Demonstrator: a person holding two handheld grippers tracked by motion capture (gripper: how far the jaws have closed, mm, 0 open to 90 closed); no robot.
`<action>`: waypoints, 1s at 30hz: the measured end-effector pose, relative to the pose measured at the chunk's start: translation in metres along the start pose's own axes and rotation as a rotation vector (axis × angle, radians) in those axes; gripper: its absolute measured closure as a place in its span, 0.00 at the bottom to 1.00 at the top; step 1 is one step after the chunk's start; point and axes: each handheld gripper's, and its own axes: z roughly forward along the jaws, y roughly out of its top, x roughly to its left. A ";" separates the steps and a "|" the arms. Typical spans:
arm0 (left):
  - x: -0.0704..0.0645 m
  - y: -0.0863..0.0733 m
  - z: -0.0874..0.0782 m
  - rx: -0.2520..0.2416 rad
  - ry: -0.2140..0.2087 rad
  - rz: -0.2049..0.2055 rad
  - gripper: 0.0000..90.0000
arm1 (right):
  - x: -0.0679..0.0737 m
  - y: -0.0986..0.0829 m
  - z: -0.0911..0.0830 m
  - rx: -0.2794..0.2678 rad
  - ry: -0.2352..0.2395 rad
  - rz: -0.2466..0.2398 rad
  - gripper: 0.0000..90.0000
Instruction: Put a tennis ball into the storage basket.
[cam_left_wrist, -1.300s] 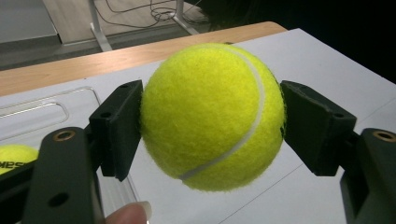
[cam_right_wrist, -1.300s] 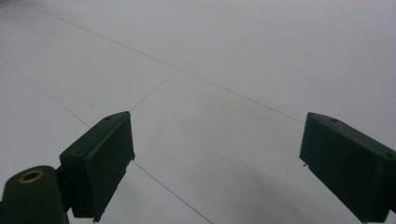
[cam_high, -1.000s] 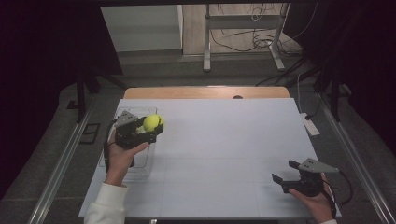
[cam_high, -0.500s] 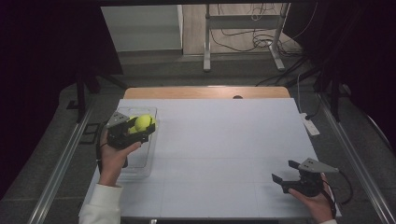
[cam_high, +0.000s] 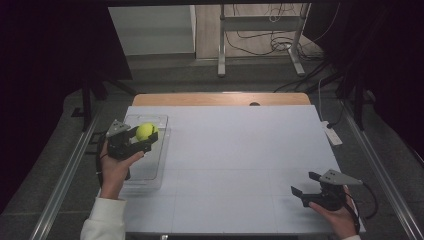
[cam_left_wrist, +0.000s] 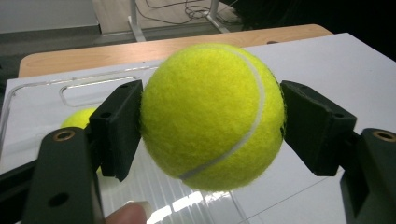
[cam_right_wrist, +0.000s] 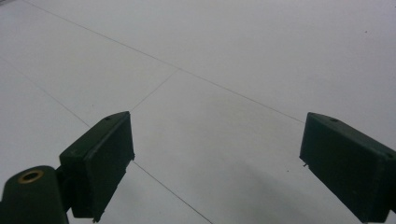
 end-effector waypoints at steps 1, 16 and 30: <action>0.001 -0.001 0.000 0.002 0.005 -0.001 0.29 | 0.000 0.000 0.000 -0.002 0.002 0.001 0.11; 0.019 -0.006 -0.002 0.012 0.069 -0.023 0.29 | 0.001 0.000 0.001 -0.002 0.006 0.002 0.11; 0.031 -0.011 -0.003 0.041 0.107 -0.047 0.29 | 0.001 0.000 0.001 -0.001 0.005 0.003 0.11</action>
